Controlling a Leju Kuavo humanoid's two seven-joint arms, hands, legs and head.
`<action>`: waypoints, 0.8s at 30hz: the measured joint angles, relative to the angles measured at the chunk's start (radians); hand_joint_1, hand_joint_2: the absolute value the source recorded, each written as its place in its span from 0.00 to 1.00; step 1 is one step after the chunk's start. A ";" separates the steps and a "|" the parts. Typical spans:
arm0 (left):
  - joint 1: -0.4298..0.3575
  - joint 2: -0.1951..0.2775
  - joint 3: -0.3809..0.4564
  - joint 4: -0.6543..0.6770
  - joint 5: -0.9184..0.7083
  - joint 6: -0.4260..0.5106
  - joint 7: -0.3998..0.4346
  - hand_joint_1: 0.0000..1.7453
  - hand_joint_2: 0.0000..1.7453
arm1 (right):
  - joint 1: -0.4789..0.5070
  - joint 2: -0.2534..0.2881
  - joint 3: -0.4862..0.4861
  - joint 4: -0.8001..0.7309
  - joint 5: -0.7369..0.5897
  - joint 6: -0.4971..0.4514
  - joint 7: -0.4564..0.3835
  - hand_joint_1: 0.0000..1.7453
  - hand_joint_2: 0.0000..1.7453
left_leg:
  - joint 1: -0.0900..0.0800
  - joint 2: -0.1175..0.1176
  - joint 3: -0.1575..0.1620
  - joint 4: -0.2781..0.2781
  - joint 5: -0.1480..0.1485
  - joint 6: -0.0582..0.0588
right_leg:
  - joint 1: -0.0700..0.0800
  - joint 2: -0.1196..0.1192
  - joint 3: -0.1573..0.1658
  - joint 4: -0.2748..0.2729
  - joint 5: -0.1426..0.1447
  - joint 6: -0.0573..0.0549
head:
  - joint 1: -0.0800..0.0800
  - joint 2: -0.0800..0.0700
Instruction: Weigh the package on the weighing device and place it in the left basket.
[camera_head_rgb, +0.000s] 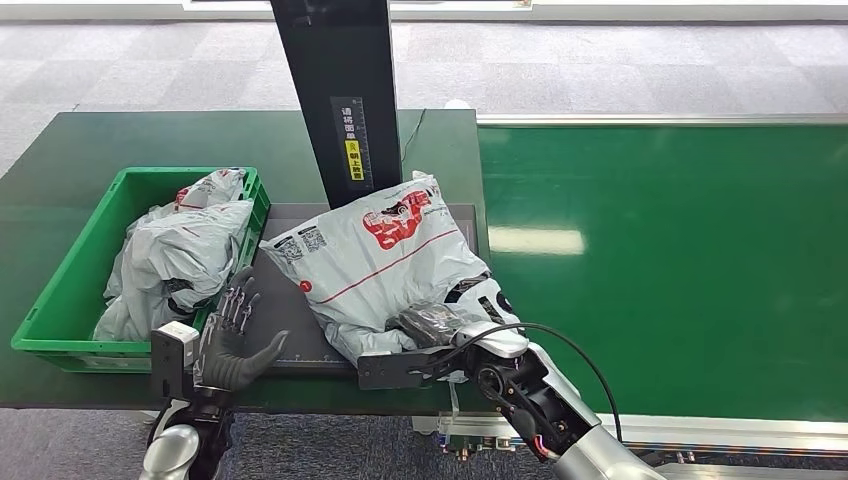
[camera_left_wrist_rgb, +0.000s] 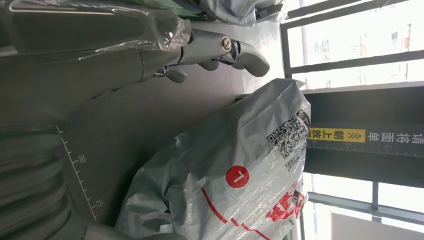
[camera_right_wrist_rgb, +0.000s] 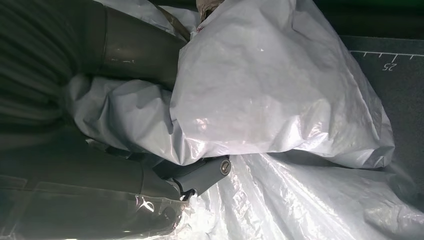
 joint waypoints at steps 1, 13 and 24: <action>0.000 0.000 0.000 0.000 0.000 0.000 0.000 0.00 1.00 | 0.000 0.000 0.000 0.000 0.000 0.000 0.000 0.75 1.00 | 0.000 0.000 0.000 0.000 0.000 0.000 | 0.000 0.000 0.000 0.000 0.000 0.000 | 0.000 0.000; 0.100 0.002 0.040 -0.065 0.001 -0.008 -0.054 0.00 1.00 | 0.277 0.022 -0.353 -0.428 -0.591 -0.307 -0.370 0.00 1.00 | 0.000 -0.001 -0.009 0.000 -0.001 0.000 | 0.000 -0.001 -0.007 0.000 -0.001 0.000 | 0.002 0.000; 0.101 -0.001 0.047 -0.071 -0.002 -0.018 -0.054 0.00 1.00 | 0.346 0.034 -0.454 -0.528 -0.546 -0.318 -0.387 0.00 1.00 | 0.000 0.000 -0.009 0.000 0.000 0.000 | 0.000 0.000 -0.008 0.000 0.000 0.000 | 0.001 0.000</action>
